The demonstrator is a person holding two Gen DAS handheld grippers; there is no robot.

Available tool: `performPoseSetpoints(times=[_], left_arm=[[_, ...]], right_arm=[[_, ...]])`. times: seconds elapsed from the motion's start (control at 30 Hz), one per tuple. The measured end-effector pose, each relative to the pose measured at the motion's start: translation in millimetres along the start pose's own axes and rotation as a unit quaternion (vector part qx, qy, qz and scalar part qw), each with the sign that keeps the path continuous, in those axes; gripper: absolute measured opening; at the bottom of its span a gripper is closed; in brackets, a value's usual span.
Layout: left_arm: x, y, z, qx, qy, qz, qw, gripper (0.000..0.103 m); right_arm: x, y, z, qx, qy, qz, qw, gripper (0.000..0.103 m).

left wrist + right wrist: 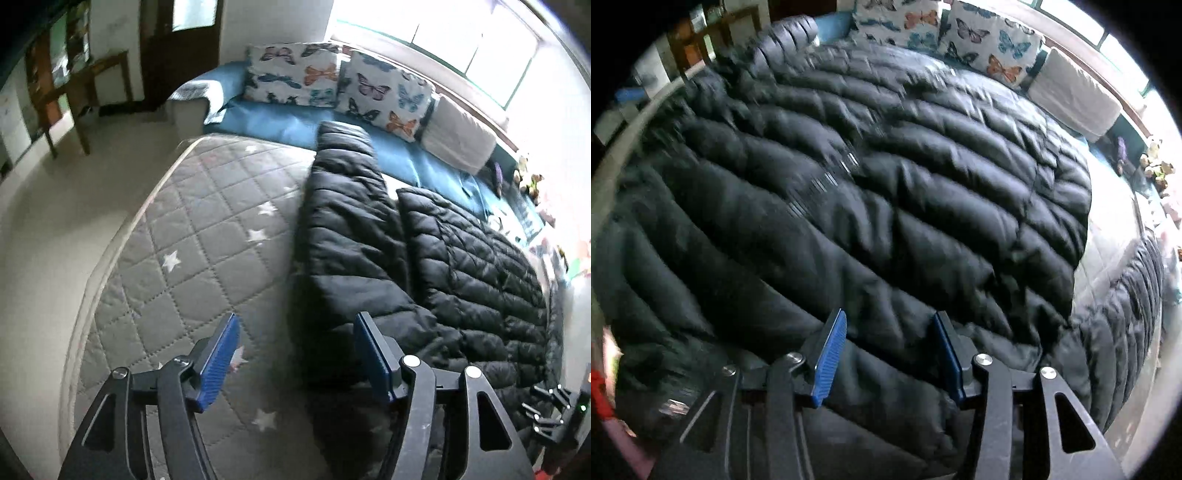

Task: Fold large clothes

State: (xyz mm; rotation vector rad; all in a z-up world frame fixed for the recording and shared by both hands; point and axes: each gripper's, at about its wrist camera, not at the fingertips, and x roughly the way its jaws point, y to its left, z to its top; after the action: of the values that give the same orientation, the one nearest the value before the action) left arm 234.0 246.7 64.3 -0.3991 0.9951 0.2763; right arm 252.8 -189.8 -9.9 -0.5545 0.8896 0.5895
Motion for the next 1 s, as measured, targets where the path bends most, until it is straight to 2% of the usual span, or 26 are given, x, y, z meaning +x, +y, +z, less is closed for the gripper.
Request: performPoseSetpoints(times=[0.1,0.13,0.17,0.2,0.27,0.37,0.5,0.6,0.7,0.73,0.77,0.8,0.87,1.0], left_arm=[[18,21,3,-0.049,0.009,-0.04,0.9979,0.075],[25,29,4,-0.071,0.01,-0.06,0.9956,0.075],[32,34,7,-0.089,0.013,-0.077,0.993,0.075],[42,37,10,-0.104,0.019,-0.089,0.9904,0.076],[57,42,16,-0.132,0.032,-0.09,0.9867,0.076],[75,45,24,-0.153,0.047,-0.104,0.9815,0.076],[95,45,34,-0.151,0.046,-0.102,0.9822,0.076],[114,47,39,-0.17,0.057,-0.123,0.976,0.074],[128,48,42,-0.181,0.061,-0.149,0.9702,0.054],[133,48,42,-0.178,0.061,-0.155,0.9698,0.042],[136,45,42,-0.173,0.062,-0.162,0.9695,0.026],[138,43,42,-0.165,0.064,-0.171,0.9692,0.019],[133,36,41,-0.154,0.054,-0.166,0.9726,0.009],[107,21,42,-0.114,0.011,-0.153,0.9815,0.007]], right_arm=[[-19,19,14,-0.016,-0.034,0.012,0.999,0.053],[-20,25,16,-0.022,-0.041,0.017,0.999,0.053],[-10,41,22,-0.033,-0.04,0.042,0.998,0.053],[-10,41,22,-0.033,-0.04,0.042,0.998,0.053],[10,58,21,-0.05,-0.019,0.053,0.997,0.053],[40,74,19,-0.076,0.002,0.028,0.997,0.059],[39,71,20,-0.07,0.0,0.045,0.997,0.06],[34,68,26,-0.056,0.0,0.06,0.997,0.06],[26,70,32,-0.056,-0.016,0.069,0.996,0.06],[22,73,34,-0.059,-0.021,0.071,0.995,0.06],[19,78,38,-0.065,-0.026,0.078,0.995,0.06],[17,83,42,-0.07,-0.03,0.082,0.994,0.06],[13,94,48,-0.08,-0.04,0.09,0.992,0.06],[17,118,51,-0.105,-0.041,0.1,0.989,0.06]])
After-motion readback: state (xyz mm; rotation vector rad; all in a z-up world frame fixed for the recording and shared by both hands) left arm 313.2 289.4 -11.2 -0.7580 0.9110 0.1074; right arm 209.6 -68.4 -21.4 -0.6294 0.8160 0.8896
